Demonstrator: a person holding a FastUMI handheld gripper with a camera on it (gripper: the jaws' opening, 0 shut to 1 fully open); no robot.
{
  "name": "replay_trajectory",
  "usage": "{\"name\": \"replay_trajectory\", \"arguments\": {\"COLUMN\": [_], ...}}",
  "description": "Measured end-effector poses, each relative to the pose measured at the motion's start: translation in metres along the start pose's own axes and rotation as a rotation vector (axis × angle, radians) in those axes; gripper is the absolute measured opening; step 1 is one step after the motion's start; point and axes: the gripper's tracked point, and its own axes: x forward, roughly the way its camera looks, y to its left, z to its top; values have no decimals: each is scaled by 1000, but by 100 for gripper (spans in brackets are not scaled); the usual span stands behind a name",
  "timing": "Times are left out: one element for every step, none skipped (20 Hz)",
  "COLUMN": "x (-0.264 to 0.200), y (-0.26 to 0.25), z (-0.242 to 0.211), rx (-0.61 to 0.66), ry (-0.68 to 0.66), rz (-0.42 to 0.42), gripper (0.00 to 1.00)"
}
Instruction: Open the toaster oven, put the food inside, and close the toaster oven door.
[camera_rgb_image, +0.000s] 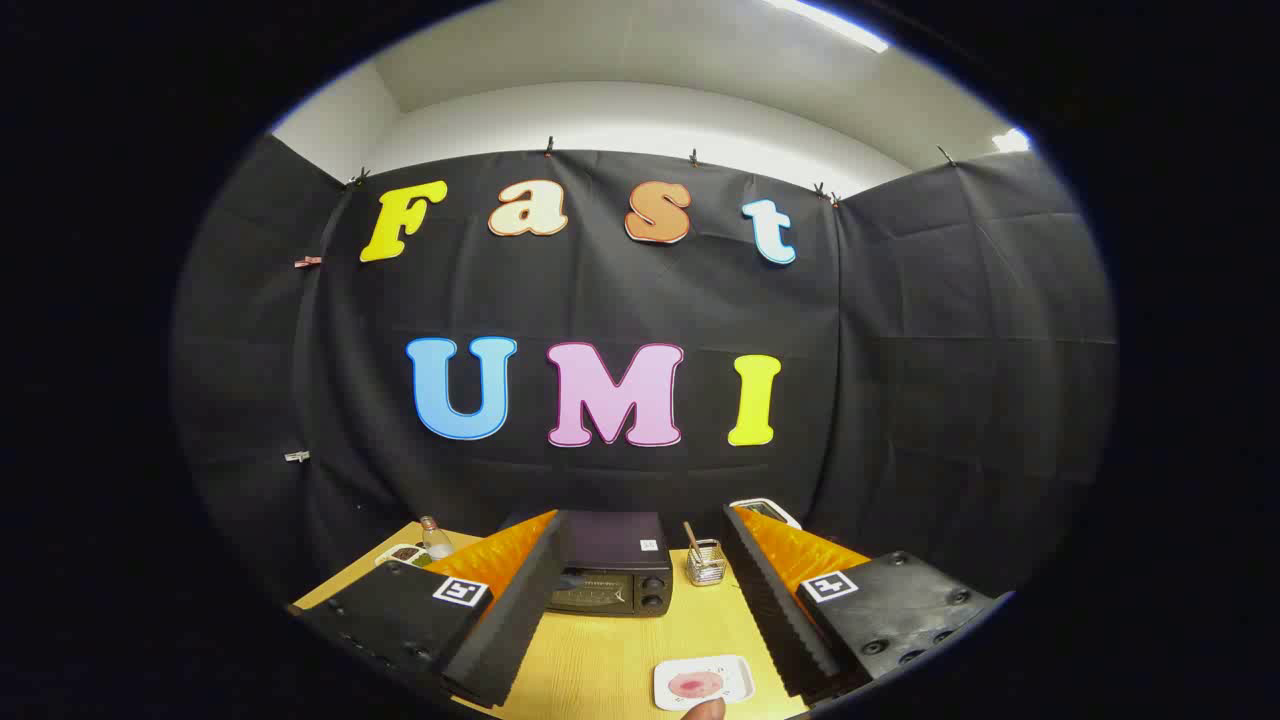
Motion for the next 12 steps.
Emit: {"name": "replay_trajectory", "arguments": {"x": [0, 1, 1, 1, 1, 1, 1, 0, -1, -1, -2, -2], "y": [0, 0, -1, -1, -1, -2, -2, -3, -3, -3, -4, -4], "z": [0, 0, 1, 1, 0, -1, -1, -2, -2, -2, -1, -1], "rx": [0, 1, 1, 0, 1, 3, 3, 4, 3, 3, 4, 5], "ry": [0, 2, 1, 0, 1, 2, 2, 3, 3, 4, 4, 1], "rz": [-1, -2, -4, -5, -4, -5, -6, -7, -8, -8, -9, -10], "gripper": [97, 97, 97, 97, 97, 97, 97, 97, 97, 97, 97, 97]}}
